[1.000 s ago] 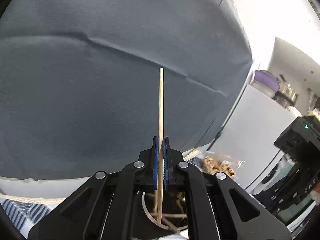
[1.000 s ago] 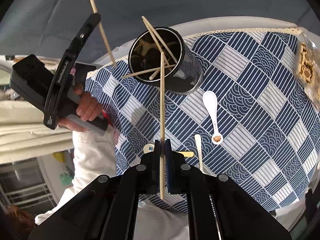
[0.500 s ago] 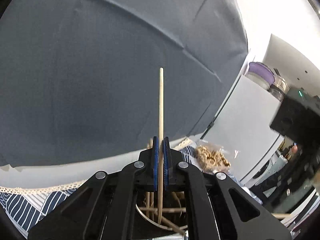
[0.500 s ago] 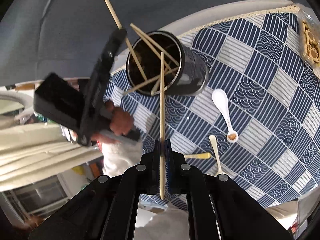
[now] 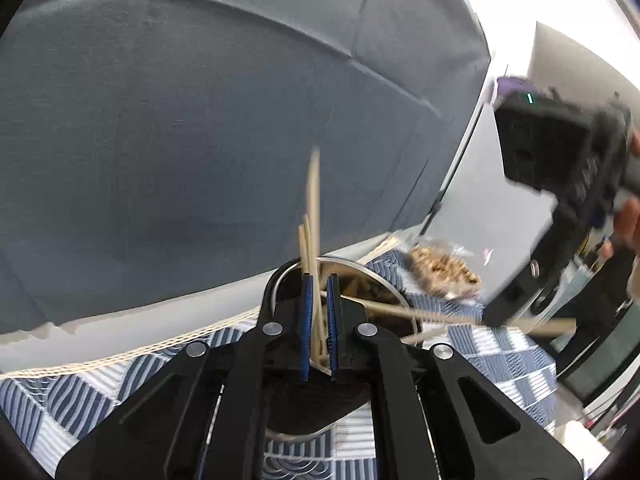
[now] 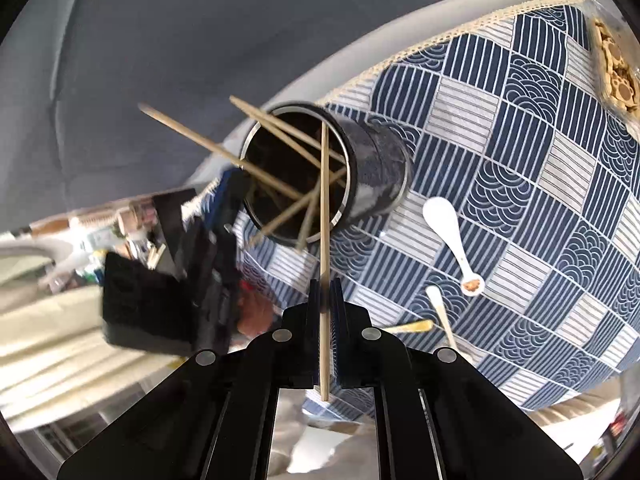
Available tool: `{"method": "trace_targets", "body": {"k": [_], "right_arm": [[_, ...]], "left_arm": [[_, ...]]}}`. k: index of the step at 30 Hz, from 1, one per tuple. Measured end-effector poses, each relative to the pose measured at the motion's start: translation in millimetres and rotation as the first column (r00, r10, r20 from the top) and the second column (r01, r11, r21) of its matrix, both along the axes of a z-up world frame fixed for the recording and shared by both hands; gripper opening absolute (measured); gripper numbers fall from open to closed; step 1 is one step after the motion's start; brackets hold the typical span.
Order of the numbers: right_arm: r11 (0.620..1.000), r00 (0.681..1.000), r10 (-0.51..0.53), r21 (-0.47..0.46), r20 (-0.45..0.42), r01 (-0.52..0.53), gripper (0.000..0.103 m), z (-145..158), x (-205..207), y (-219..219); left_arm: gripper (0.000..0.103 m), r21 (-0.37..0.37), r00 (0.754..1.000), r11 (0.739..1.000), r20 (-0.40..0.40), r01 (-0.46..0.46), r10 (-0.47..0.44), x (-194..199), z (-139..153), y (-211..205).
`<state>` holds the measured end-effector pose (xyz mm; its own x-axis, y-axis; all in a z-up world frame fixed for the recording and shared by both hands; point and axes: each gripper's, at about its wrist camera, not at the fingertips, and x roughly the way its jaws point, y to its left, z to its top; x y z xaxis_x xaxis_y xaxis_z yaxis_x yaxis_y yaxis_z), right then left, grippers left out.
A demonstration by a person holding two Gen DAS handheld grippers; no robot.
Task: Organize utensils
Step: 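Lower both chopsticks into the black cup and open both tools, then raise both open tools from the cup and move toward the white spoons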
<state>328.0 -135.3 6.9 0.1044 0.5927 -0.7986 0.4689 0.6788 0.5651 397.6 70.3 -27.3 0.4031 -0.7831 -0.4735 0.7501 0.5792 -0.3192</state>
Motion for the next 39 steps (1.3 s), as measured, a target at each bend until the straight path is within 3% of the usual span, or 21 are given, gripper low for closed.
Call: {"method": "trace_targets", "body": {"k": [2,4,7,9,10,11,12,16,17,21,29,39], "right_arm": [[1.0,1.0,-0.018,-0.002,-0.007,0.018,0.005,2,4,0],[1.0,1.0,-0.029,0.001,0.009,0.029,0.007,5,10,-1],[0.999,0.999,-0.046,0.001,0.016,0.046,0.01,9,19,-4],[1.0,0.999,-0.01,0.0,0.041,0.01,0.016,13,26,-3],[0.998,0.996,0.029,-0.051,0.079,-0.025,0.022,20,30,-1],[0.996,0.995,0.044,-0.077,0.095,-0.037,0.042,23,31,0],[0.995,0.992,0.057,-0.093,0.113,-0.046,0.059,25,33,0],[0.987,0.976,0.12,-0.132,0.182,-0.097,0.068,28,37,4],[0.982,0.97,0.136,-0.158,0.2,-0.105,0.075,29,35,5],[0.971,0.949,0.168,-0.213,0.265,-0.112,0.083,29,29,-1],[0.951,0.921,0.214,-0.286,0.324,-0.12,0.086,22,12,-21],[0.899,0.895,0.34,-0.38,0.29,-0.218,0.086,5,-37,-42]], "left_arm": [[0.023,0.005,1.0,1.0,-0.008,-0.004,0.004,-1,1,3],[0.047,0.016,0.999,0.999,0.003,-0.035,0.035,-3,4,6],[0.063,-0.001,0.999,0.999,-0.017,-0.039,0.039,-4,6,11],[0.065,0.027,0.998,0.998,-0.034,-0.053,0.054,-5,8,13],[0.071,0.06,0.998,0.996,-0.01,-0.061,0.061,-9,10,14],[0.079,0.097,0.998,0.993,0.015,-0.066,0.065,-13,13,13],[0.094,0.125,0.997,0.99,0.03,-0.068,0.065,-15,14,13],[0.097,0.17,0.996,0.981,0.029,-0.089,0.086,-22,20,19],[0.097,0.174,0.995,0.98,0.031,-0.1,0.096,-23,21,21],[0.097,0.173,0.991,0.976,0.011,-0.134,0.135,-31,26,36],[0.097,0.237,0.981,0.952,0.005,-0.192,0.196,-57,30,44],[0.097,0.242,0.952,0.927,-0.036,-0.287,0.304,-99,26,39]]}}
